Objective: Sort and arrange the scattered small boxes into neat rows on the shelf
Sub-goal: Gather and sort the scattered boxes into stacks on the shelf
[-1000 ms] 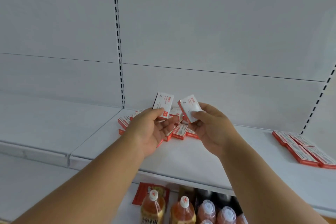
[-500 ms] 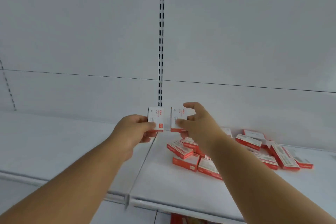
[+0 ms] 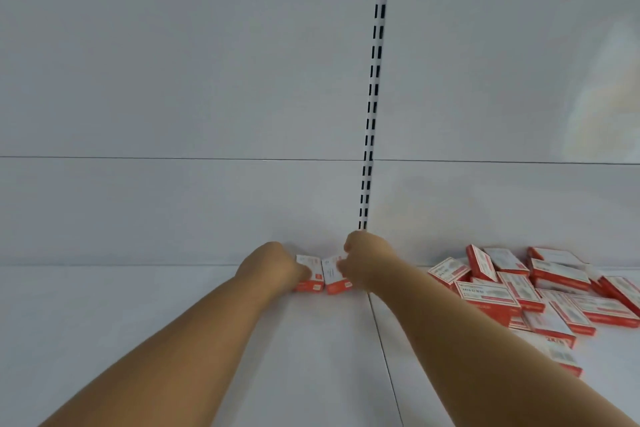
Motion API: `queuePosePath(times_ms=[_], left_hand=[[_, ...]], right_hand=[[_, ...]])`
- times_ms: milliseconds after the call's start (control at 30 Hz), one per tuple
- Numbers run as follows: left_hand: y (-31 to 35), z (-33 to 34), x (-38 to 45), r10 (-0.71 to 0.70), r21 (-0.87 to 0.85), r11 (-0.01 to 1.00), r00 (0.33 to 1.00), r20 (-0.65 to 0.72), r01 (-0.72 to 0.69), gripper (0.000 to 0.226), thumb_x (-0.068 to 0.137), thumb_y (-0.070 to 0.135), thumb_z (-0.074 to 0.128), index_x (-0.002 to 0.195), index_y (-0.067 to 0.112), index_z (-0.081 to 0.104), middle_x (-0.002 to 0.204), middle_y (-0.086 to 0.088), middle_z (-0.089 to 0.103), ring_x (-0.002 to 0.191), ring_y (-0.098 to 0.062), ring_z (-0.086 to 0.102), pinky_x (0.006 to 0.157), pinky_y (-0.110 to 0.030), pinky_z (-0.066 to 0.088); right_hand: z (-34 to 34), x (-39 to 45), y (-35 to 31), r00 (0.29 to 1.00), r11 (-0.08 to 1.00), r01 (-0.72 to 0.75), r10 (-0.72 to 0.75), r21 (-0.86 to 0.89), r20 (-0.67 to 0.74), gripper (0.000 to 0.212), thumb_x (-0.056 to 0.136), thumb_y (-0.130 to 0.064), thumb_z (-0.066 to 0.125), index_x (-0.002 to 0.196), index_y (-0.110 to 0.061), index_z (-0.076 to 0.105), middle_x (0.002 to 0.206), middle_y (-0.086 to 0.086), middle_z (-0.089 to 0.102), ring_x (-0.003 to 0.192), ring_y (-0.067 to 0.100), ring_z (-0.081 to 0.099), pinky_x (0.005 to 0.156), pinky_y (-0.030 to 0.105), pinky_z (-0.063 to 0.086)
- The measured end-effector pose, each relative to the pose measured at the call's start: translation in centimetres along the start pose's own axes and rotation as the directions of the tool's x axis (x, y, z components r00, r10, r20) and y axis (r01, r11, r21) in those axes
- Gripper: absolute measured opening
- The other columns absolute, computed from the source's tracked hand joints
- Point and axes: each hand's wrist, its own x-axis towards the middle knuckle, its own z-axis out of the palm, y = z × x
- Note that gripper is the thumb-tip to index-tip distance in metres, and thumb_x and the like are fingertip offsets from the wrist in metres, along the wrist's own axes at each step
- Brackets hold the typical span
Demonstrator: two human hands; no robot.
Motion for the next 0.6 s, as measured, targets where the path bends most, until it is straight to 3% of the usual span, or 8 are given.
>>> queuePosePath(times_ms=[167,333,433,600], left_hand=[[-0.4,-0.9,-0.4,0.094,0.13,0.987,0.995,-0.023,-0.09,0.027,0.077,0.041,0.073,0.061,0.025,0.058,0.071,0.003,0.063,0.075,-0.019,0.063,0.062,-0.025,0.042],[1.3,-0.8,-2.3,0.253,0.239,0.947,0.958,-0.133,-0.216,0.019,0.082,0.039,0.067,0.077,0.026,0.055,0.084,0.005,0.062,0.084,-0.018,0.06,0.068,-0.028,0.046],[3.1,0.5,-3.3,0.335,0.216,0.926,0.938,-0.087,-0.311,0.017,0.081,0.041,0.067,0.092,0.029,0.06,0.092,0.007,0.062,0.087,-0.016,0.059,0.07,-0.028,0.047],[7.6,3.0,-5.8,0.46,0.088,0.885,0.887,-0.021,-0.457,0.012,0.083,0.039,0.067,0.088,0.031,0.059,0.086,0.01,0.062,0.08,-0.012,0.061,0.065,-0.027,0.045]], right_hand=[[0.2,-0.6,-0.1,0.996,0.999,0.011,-0.016,-0.053,-0.086,0.024,0.091,-0.021,0.057,0.113,-0.015,0.052,0.114,0.007,0.061,0.097,0.025,0.056,0.077,0.03,0.045],[-1.6,-3.3,0.4,0.985,0.994,0.098,-0.105,-0.058,-0.137,0.021,0.095,-0.03,0.054,0.109,-0.016,0.056,0.109,0.004,0.062,0.095,0.024,0.059,0.076,0.029,0.047],[-3.7,-4.9,1.8,0.973,0.992,0.123,-0.128,-0.04,-0.192,0.014,0.092,-0.03,0.056,0.102,-0.022,0.061,0.103,-0.002,0.065,0.092,0.02,0.058,0.073,0.026,0.043],[-9.0,-8.0,7.5,0.968,0.991,0.092,-0.113,-0.1,-0.224,0.013,0.089,-0.027,0.061,0.102,-0.025,0.063,0.094,-0.007,0.062,0.09,0.016,0.059,0.078,0.028,0.047]])
